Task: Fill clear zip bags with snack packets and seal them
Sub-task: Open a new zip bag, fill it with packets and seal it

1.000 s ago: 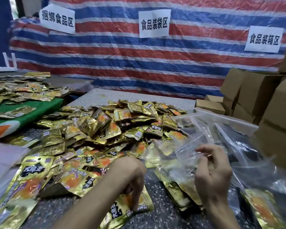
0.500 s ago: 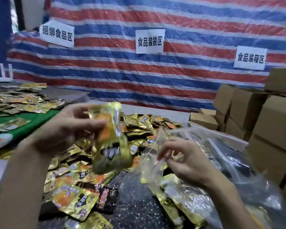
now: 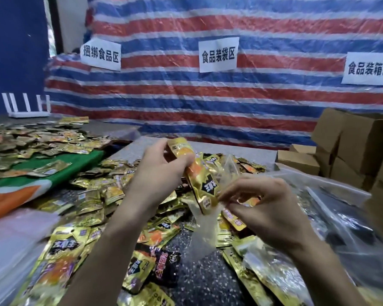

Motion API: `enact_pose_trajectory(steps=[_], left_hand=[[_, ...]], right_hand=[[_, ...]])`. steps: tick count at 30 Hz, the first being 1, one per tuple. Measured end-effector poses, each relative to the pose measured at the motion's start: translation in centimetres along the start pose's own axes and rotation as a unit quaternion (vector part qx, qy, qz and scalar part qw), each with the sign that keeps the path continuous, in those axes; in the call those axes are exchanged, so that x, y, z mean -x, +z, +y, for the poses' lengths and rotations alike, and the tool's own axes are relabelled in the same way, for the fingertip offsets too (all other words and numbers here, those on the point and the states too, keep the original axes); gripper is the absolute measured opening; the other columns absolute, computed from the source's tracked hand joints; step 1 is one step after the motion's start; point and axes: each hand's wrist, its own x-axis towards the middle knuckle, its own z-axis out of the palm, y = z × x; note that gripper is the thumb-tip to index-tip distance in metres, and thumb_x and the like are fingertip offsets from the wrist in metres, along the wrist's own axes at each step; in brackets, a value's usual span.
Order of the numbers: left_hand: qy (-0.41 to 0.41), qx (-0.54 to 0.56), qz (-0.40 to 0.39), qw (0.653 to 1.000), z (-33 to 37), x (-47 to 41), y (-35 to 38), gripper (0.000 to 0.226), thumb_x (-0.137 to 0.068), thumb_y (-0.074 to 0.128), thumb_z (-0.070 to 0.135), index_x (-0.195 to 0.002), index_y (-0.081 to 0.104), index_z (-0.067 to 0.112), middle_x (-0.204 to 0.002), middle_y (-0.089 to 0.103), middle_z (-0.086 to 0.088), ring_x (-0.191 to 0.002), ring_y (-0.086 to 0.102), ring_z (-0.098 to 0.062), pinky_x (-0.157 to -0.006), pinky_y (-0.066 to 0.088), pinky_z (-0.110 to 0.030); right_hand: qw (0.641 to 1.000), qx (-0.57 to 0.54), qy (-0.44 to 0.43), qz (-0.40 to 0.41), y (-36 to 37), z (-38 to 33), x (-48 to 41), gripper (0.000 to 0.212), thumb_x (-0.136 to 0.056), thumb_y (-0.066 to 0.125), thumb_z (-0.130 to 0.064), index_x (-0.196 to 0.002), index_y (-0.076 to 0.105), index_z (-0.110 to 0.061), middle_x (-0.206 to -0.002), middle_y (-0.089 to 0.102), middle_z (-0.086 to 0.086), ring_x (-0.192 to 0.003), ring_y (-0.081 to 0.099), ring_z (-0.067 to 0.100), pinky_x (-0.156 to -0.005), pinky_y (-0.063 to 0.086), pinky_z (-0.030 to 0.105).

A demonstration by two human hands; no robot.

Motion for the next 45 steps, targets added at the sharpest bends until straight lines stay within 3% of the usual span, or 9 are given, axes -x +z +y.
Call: enact_pose_trajectory(steps=[3,6,12,18,22,31,34,40,45], left_hand=[[-0.01,0.035,-0.076,0.996,-0.2,0.5,1.2,0.011,-0.093,0.067,0.02,-0.094,0.065,0.03,-0.086,0.075,0.005,-0.077,0.074,-0.016,-0.061,0.059,-0.032],[0.007,-0.006,-0.086,0.996,-0.7,0.5,1.7,0.01,-0.094,0.066,0.024,-0.095,0.064,0.033,-0.094,0.073,0.003,-0.086,0.072,-0.023,-0.071,0.059,-0.044],[0.092,-0.066,-0.022,0.993,-1.0,0.2,1.6,0.009,-0.094,0.066,0.023,-0.093,0.061,0.029,-0.092,0.067,0.009,-0.083,0.068,-0.004,-0.07,0.061,-0.032],[-0.041,0.015,-0.076,0.996,-1.1,0.5,2.6,0.006,-0.098,0.059,0.033,-0.103,0.061,0.036,-0.1,0.072,0.006,-0.085,0.072,-0.008,-0.061,0.054,-0.023],[-0.113,0.009,-0.091,0.989,-1.4,0.6,3.0,0.018,-0.1,0.055,0.032,-0.112,0.055,0.018,-0.11,0.068,-0.011,-0.097,0.07,-0.028,-0.076,0.058,-0.051],[0.077,-0.134,-0.021,0.988,-1.0,1.4,3.5,0.026,-0.072,0.087,0.018,-0.086,0.066,0.018,-0.087,0.071,0.001,-0.075,0.071,-0.016,-0.065,0.061,-0.04],[0.039,-0.089,-0.072,0.993,-1.1,1.3,3.7,0.046,-0.056,0.094,0.018,-0.092,0.066,0.022,-0.095,0.069,0.005,-0.072,0.07,-0.006,-0.061,0.059,-0.024],[-0.101,-0.061,-0.246,0.962,-1.7,0.2,2.6,0.044,-0.062,0.083,0.039,-0.1,0.074,0.019,-0.101,0.075,-0.002,-0.092,0.072,-0.017,-0.072,0.054,-0.027],[-0.205,0.005,-0.417,0.885,-1.9,0.1,1.4,0.051,-0.085,0.068,0.006,-0.125,0.061,0.036,-0.116,0.071,-0.017,-0.093,0.072,-0.038,-0.069,0.061,-0.04]], right_hand=[[1.0,-0.01,-0.009,-0.024,0.6,-0.3,0.0,0.021,-0.072,0.078,0.002,-0.077,0.08,-0.018,-0.079,0.072,-0.01,-0.074,0.068,0.011,-0.065,0.057,0.034],[0.999,-0.027,-0.003,-0.031,0.9,-0.1,0.1,0.022,-0.073,0.078,0.003,-0.08,0.08,-0.017,-0.081,0.072,-0.008,-0.075,0.068,0.012,-0.066,0.056,0.037],[0.999,-0.021,0.035,0.01,0.1,0.8,0.2,0.011,-0.079,0.081,-0.012,-0.083,0.075,-0.02,-0.076,0.072,-0.013,-0.073,0.068,0.006,-0.064,0.055,0.022],[1.0,0.006,0.02,0.013,0.0,1.1,0.4,0.013,-0.078,0.083,-0.01,-0.082,0.072,-0.016,-0.082,0.071,-0.011,-0.081,0.067,0.005,-0.075,0.057,0.028],[1.0,0.023,0.017,0.0,0.4,1.2,0.5,0.015,-0.075,0.083,-0.008,-0.078,0.07,-0.015,-0.084,0.07,-0.009,-0.083,0.065,0.005,-0.077,0.055,0.031],[0.997,0.063,0.029,-0.036,-0.6,1.7,0.6,0.009,-0.079,0.08,-0.021,-0.079,0.072,-0.025,-0.081,0.068,-0.014,-0.08,0.062,0.003,-0.07,0.055,0.037],[0.998,0.049,0.029,-0.036,-1.0,1.6,0.5,0.008,-0.08,0.081,-0.017,-0.081,0.074,-0.02,-0.082,0.07,-0.011,-0.081,0.065,0.006,-0.072,0.055,0.036],[0.999,0.008,0.045,-0.005,-1.4,1.6,0.4,0.012,-0.075,0.084,-0.011,-0.077,0.073,-0.014,-0.081,0.071,-0.003,-0.081,0.067,0.013,-0.075,0.056,0.04],[0.998,0.028,0.061,-0.004,-0.8,1.8,0.4,0.014,-0.075,0.083,-0.009,-0.075,0.07,-0.012,-0.081,0.069,-0.001,-0.082,0.065,0.015,-0.077,0.056,0.04]])
